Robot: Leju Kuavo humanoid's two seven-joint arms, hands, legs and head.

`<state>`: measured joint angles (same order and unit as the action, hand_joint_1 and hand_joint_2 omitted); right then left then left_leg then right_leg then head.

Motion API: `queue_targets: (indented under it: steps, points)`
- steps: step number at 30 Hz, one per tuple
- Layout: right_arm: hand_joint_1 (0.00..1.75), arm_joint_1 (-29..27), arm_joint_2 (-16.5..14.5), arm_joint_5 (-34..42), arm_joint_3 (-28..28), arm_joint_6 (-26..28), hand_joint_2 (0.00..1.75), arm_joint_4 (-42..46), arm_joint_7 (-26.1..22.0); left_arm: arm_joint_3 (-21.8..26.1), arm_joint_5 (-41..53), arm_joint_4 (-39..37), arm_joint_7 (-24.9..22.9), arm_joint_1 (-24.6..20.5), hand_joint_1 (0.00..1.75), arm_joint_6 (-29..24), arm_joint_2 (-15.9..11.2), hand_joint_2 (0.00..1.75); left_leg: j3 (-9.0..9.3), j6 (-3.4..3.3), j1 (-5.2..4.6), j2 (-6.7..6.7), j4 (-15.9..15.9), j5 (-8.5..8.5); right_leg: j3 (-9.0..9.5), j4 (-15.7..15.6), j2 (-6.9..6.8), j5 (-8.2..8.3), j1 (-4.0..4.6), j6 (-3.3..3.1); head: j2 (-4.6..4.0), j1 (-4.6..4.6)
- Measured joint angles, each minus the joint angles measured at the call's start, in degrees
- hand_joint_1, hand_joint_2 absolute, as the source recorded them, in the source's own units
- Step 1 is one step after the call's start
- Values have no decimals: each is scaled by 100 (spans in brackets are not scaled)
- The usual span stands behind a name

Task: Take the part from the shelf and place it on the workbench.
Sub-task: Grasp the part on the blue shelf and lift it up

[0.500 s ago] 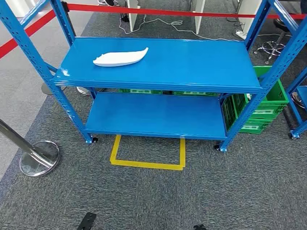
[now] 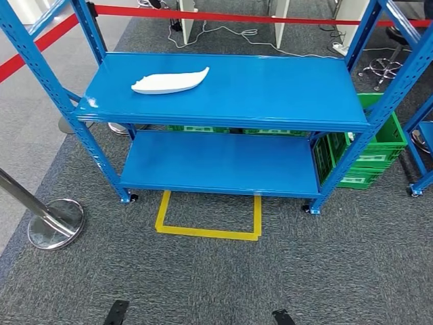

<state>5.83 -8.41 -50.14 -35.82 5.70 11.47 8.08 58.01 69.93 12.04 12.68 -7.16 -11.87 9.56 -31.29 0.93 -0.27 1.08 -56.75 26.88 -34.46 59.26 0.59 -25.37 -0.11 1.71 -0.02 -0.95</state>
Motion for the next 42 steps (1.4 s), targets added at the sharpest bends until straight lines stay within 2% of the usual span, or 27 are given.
queue_targets:
  steps: [2, 6, 13, 18, 25, 27, 29, 31, 33, 42]
  points:
    - [0, -3, 0, 37, -45, 3, 175, 0, -1, 24, -12, 0, 200, 15, 0, -28, 10, 175, 0, 0, 0, 0, 0, 0, -1, 0, -1, 0, 0, 0, 0, 0]
    - [0, -13, 0, 123, -188, -20, 175, 0, 14, 29, 100, 0, 248, -20, 0, 50, 30, 0, 0, 0, 0, 0, 0, 0, -1, -1, 1, 0, 0, 0, 0, 0]
    - [0, -4, 0, 142, -379, -108, 175, 2, 132, 189, -297, 0, -12, -53, 0, 196, -1, 0, 0, 0, 0, 0, 0, 0, 0, -1, 1, 0, 0, 0, 0, -1]
    - [0, -3, 2, 142, -499, -100, 175, 2, 143, 563, -874, 0, 92, -26, 0, -18, -137, 0, 0, 0, 0, -1, 0, 0, -1, -1, 1, 0, 1, 0, 0, 0]
    - [0, -3, 3, 143, -530, -100, 175, 2, 143, 674, -940, 0, 124, -14, 0, -33, -183, 0, 0, 0, 0, -1, 0, 0, -2, -1, 1, 0, 1, 0, 0, 0]
    - [0, -5, 6, 150, -562, -99, 175, 2, 126, 827, -1135, 4, 300, -12, 0, -116, -274, 87, 0, 0, 0, -1, 0, 0, -2, 0, 0, -1, 1, 0, 0, -1]
    - [0, -11, 15, 140, -629, -115, 175, 2, 62, 1187, -1586, 38, 764, -100, 0, -186, -603, 175, 0, 1, 2, -1, 0, -1, -2, 0, 0, 0, 3, -1, 0, -1]
    - [0, -16, 24, 120, -686, -133, 175, 2, 10, 1491, -1897, 90, 1118, -232, 0, -176, -965, 175, 0, 3, 3, -1, 0, -4, -2, 0, 0, 1, 4, -2, 0, -1]
    - [0, -15, 28, 99, -696, -139, 175, 2, 2, 1557, -1935, 130, 1246, -331, 0, -194, -1158, 175, 1, 5, 4, 0, 0, -6, -2, 0, -1, 2, 5, -3, 0, 0]
    - [0, -10, 52, -5, -727, -157, 175, 2, -44, 1510, -1966, 312, 2093, -1141, 0, -696, -1791, 175, 1, 8, 6, 1, 0, -14, 1, 0, -2, 8, 9, -6, 0, -1]
